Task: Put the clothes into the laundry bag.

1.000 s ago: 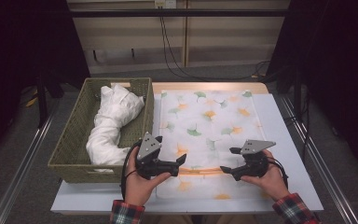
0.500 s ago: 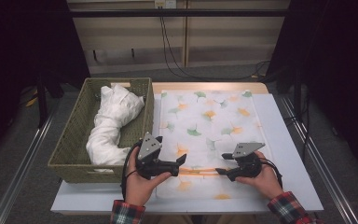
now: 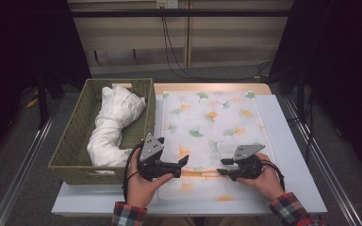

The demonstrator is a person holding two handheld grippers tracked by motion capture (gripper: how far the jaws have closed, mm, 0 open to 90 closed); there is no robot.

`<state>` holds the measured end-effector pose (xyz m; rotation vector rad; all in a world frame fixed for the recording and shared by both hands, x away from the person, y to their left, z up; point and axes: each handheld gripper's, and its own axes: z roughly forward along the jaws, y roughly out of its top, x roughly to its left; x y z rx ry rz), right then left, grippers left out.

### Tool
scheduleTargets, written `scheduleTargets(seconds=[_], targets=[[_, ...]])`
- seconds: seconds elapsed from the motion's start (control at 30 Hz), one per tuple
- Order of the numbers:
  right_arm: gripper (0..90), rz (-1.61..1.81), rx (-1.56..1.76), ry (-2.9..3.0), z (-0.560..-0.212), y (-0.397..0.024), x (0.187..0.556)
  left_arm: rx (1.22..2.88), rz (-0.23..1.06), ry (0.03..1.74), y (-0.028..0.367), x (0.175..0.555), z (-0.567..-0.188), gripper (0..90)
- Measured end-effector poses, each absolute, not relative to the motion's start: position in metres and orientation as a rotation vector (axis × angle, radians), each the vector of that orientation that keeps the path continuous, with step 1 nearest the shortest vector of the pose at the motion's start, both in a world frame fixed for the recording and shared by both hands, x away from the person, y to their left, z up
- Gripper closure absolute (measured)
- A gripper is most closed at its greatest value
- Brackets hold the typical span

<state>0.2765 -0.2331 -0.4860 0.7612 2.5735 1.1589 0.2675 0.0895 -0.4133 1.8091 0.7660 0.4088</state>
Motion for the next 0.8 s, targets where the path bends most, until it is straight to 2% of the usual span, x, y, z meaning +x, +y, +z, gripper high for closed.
scheduleTargets(seconds=[0.03,0.13,0.5,0.53,0.8], targets=[[63.8,1.162,0.788,2.557,-0.4863,-0.2343,0.2761,1.813,0.414,0.772,0.0894,0.2675,-0.4132,0.6],[68.5,1.159,0.822,2.538,-0.4867,-0.2350,0.2757,1.818,0.419,0.765,0.0898,0.2681,-0.4131,0.6],[82.3,1.121,0.819,2.559,-0.4841,-0.2320,0.2786,1.811,0.416,0.765,0.0890,0.2686,-0.4134,0.8],[87.0,1.110,0.818,2.557,-0.4835,-0.2318,0.2792,1.808,0.411,0.761,0.0892,0.2688,-0.4134,1.0],[90.0,1.114,0.840,2.569,-0.4829,-0.2326,0.2827,1.809,0.408,0.759,0.0904,0.2696,-0.4126,1.0]])
